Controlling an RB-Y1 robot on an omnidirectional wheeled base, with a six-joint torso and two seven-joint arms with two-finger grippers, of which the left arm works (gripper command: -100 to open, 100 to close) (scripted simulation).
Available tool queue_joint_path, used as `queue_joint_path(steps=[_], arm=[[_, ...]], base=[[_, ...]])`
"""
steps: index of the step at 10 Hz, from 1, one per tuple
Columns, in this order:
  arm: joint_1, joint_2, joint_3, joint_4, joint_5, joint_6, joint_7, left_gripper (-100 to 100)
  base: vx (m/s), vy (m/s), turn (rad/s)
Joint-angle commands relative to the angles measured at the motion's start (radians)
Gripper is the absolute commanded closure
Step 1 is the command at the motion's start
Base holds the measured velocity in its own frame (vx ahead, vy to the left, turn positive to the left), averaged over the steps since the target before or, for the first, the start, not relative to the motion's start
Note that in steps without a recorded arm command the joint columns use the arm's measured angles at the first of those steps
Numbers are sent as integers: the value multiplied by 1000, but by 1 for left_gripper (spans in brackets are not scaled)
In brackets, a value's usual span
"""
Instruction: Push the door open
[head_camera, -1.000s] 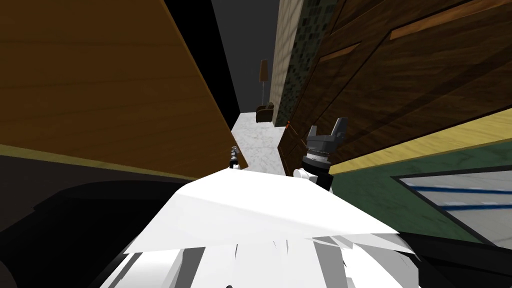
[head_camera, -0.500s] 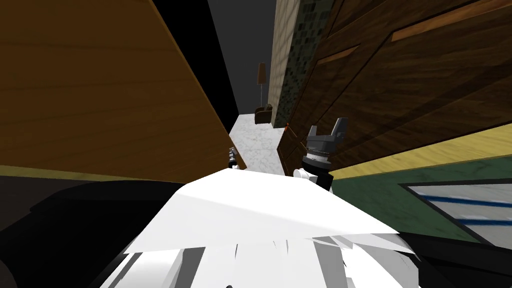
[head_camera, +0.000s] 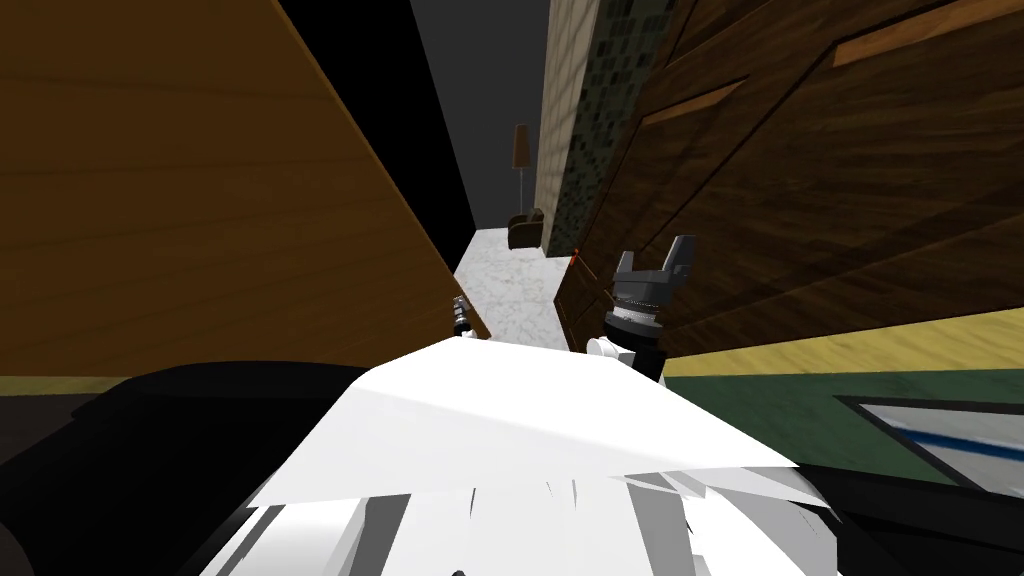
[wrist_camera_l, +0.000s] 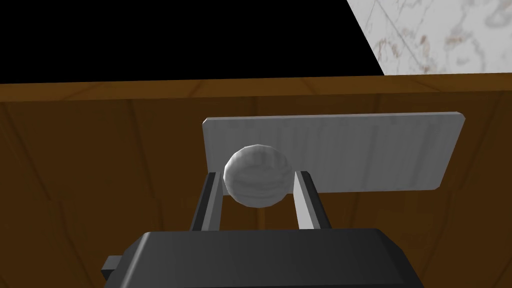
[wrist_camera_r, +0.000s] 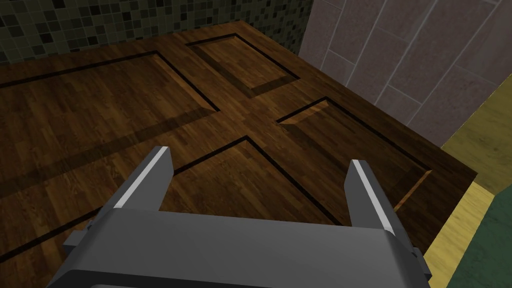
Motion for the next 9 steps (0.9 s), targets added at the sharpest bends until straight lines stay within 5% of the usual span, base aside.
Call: queue_joint_path(steps=[1, 8, 9], arm=[[14, 5, 10, -33, 6, 9, -6, 100], [49, -26, 110, -86, 111, 25, -93, 100], [44, -17, 103, -65, 102, 20, -82, 100]], base=[[54, -1, 15], [175, 12, -35], [91, 17, 23]])
